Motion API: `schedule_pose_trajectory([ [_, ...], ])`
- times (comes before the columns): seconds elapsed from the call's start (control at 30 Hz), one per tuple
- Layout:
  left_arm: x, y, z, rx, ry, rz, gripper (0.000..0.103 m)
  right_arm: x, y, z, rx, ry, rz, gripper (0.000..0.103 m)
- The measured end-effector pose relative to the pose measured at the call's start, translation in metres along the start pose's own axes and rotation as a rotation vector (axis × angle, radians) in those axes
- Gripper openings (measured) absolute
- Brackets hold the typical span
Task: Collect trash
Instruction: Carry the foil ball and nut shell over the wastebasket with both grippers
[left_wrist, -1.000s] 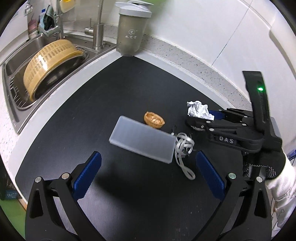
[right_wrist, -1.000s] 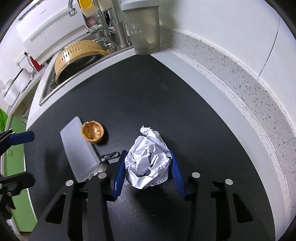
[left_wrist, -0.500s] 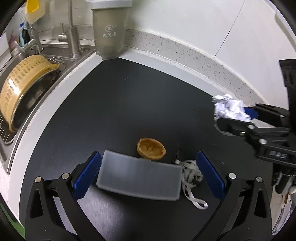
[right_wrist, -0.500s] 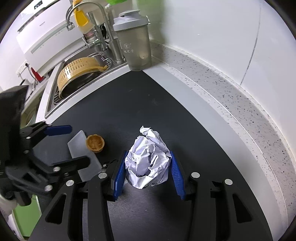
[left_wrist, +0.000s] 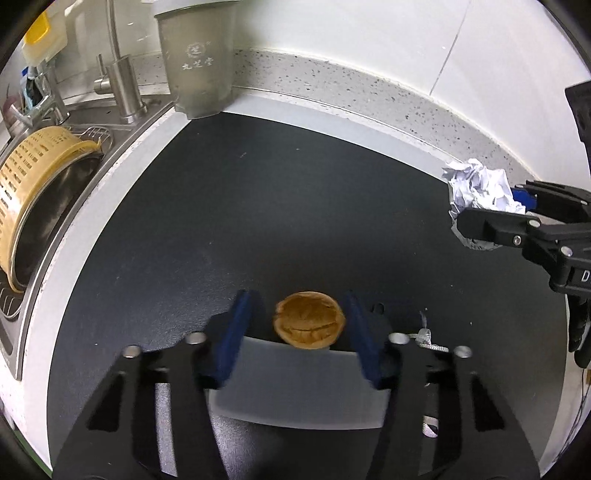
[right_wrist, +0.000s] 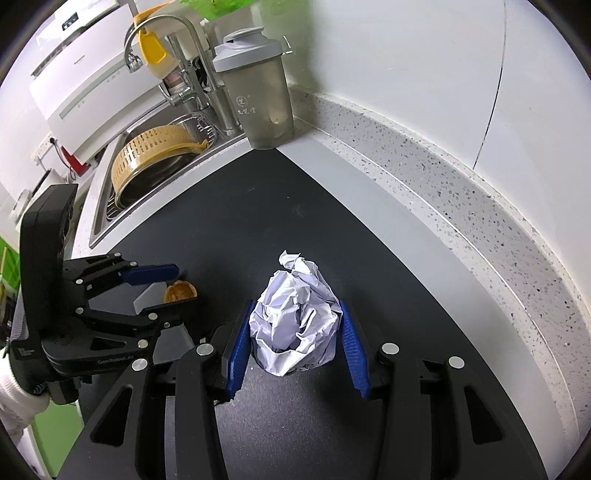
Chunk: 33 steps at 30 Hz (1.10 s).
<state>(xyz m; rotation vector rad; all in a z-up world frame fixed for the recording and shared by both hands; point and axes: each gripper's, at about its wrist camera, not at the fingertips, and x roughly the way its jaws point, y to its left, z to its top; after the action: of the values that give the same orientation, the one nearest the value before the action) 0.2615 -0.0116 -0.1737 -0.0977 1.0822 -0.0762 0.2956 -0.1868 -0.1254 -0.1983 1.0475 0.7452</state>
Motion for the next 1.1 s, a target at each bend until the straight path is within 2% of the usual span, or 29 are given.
schedule_pose_trajectory([
  [0.03,0.001,0.0,0.0,0.001,0.001,0.001,0.037,0.0,0.0,0.0,0.0,0.0,0.0,0.044],
  [0.33,-0.014,0.002,0.004,-0.021,-0.028,-0.007,0.037,-0.006,0.004,0.0,-0.006,-0.01,0.001,0.044],
  [0.63,-0.071,0.009,-0.005,-0.074,-0.07,-0.001,0.037,-0.034,0.021,-0.003,-0.027,-0.029,0.027,0.044],
  [0.93,-0.155,0.03,-0.06,-0.139,-0.132,0.056,0.037,-0.078,0.071,-0.023,-0.101,-0.042,0.086,0.044],
  [1.1,-0.206,0.048,-0.113,-0.21,-0.164,0.112,0.037,-0.095,0.121,-0.037,-0.187,-0.043,0.14,0.044],
])
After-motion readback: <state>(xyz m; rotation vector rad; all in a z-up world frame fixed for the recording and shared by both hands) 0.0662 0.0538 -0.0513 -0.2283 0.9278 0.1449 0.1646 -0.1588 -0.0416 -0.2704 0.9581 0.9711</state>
